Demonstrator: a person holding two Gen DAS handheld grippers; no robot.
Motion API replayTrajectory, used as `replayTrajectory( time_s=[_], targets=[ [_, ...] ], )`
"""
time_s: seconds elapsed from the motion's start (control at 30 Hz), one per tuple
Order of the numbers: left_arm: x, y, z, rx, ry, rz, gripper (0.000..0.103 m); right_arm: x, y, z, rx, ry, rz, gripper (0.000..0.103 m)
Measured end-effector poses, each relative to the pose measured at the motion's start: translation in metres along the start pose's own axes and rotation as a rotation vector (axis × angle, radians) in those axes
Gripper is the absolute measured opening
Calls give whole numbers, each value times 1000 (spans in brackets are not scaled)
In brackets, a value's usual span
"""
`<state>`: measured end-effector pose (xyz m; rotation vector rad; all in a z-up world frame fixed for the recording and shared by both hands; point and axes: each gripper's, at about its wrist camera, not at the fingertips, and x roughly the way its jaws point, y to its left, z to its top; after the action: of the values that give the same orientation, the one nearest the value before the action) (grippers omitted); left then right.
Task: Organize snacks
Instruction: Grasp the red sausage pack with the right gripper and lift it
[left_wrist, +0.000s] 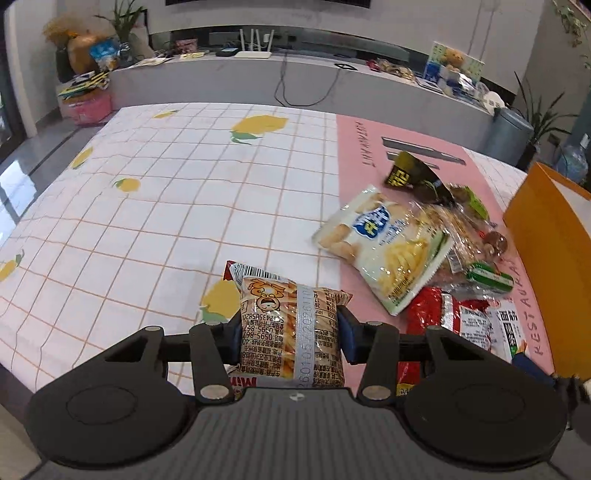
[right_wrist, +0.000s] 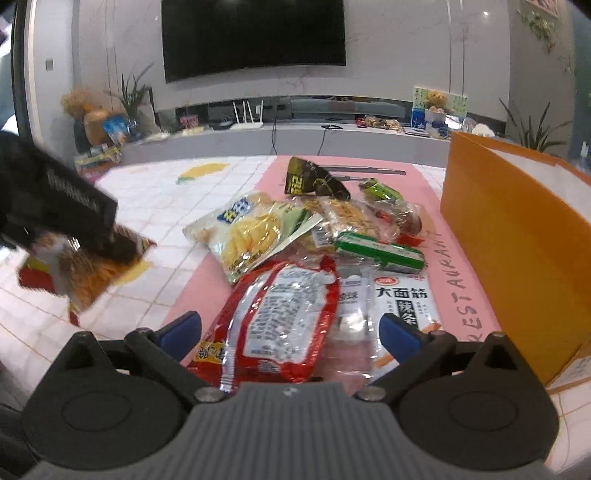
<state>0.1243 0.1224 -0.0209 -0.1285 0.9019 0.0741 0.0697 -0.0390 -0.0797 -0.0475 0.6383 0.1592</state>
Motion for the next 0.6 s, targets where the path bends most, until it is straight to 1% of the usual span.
replayTrajectory(
  time_s=[0.27, 0.4, 0.5, 0.6],
  targets=[
    [-4, 16, 5, -50, -3, -6, 54, 22, 34, -9, -119, -21, -134, 100],
    [-3, 19, 4, -60, 4, 0, 54, 25, 35, -15, -105, -60, -148, 99],
    [-2, 20, 5, -68, 7, -5, 54, 22, 36, -13, -118, -61, -150, 86],
    [-3, 19, 5, -58, 0, -7, 54, 21, 35, -10, -107, -45, -158, 77]
  ],
)
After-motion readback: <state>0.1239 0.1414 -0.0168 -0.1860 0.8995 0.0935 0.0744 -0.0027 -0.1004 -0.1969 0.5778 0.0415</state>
